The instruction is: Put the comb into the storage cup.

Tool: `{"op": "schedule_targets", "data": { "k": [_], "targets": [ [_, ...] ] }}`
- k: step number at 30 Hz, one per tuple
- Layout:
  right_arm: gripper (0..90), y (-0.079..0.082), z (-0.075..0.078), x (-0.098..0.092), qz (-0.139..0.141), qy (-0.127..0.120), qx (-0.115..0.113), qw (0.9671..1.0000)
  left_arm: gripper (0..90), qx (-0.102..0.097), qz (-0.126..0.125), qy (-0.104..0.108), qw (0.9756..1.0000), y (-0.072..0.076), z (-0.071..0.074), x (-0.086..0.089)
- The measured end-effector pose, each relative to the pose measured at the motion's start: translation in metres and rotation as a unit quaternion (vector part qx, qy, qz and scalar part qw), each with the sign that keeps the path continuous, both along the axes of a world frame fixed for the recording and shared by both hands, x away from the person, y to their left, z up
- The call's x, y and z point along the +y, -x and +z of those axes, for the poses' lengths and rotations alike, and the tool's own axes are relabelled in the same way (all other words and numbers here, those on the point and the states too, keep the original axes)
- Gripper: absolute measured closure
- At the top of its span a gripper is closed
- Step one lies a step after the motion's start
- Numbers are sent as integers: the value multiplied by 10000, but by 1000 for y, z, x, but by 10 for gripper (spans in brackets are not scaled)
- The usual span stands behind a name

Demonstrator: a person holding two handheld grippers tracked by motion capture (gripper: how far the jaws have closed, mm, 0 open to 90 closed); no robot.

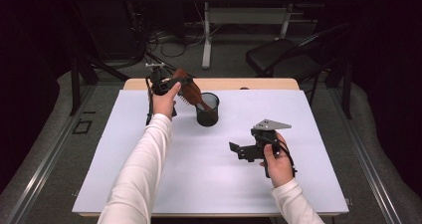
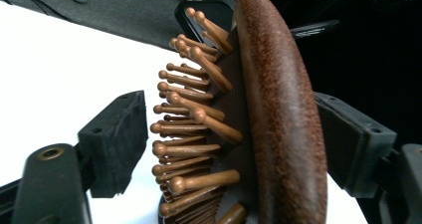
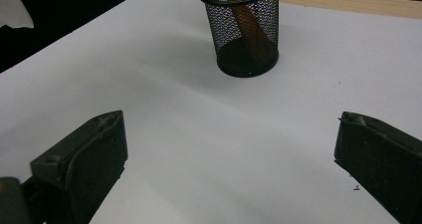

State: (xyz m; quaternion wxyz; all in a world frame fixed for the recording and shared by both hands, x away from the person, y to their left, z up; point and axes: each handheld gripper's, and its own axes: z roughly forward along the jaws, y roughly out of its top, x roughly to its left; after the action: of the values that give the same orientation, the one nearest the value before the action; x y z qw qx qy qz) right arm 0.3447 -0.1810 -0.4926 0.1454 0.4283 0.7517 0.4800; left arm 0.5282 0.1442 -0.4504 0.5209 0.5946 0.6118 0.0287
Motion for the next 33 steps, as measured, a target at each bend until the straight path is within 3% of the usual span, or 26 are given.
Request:
{"op": "schedule_targets", "data": {
  "k": [8, 11, 17, 33],
  "targets": [
    [0, 0, 0, 0, 8, 16, -7, 10000, 151, -20, 92, -129, 9999, 1, 1, -2],
    [0, 0, 0, 0, 6, 13, -4, 10000, 144, -18, 105, -56, 9999, 2, 2, -2],
    [0, 0, 0, 0, 6, 15, -10, 10000, 4, -128, -32, -61, 9999, 3, 5, -1],
    [0, 0, 0, 1, 27, 39, -7, 10000, 4, -156, 87, -122, 9998, 4, 8, 3]
  ]
}}
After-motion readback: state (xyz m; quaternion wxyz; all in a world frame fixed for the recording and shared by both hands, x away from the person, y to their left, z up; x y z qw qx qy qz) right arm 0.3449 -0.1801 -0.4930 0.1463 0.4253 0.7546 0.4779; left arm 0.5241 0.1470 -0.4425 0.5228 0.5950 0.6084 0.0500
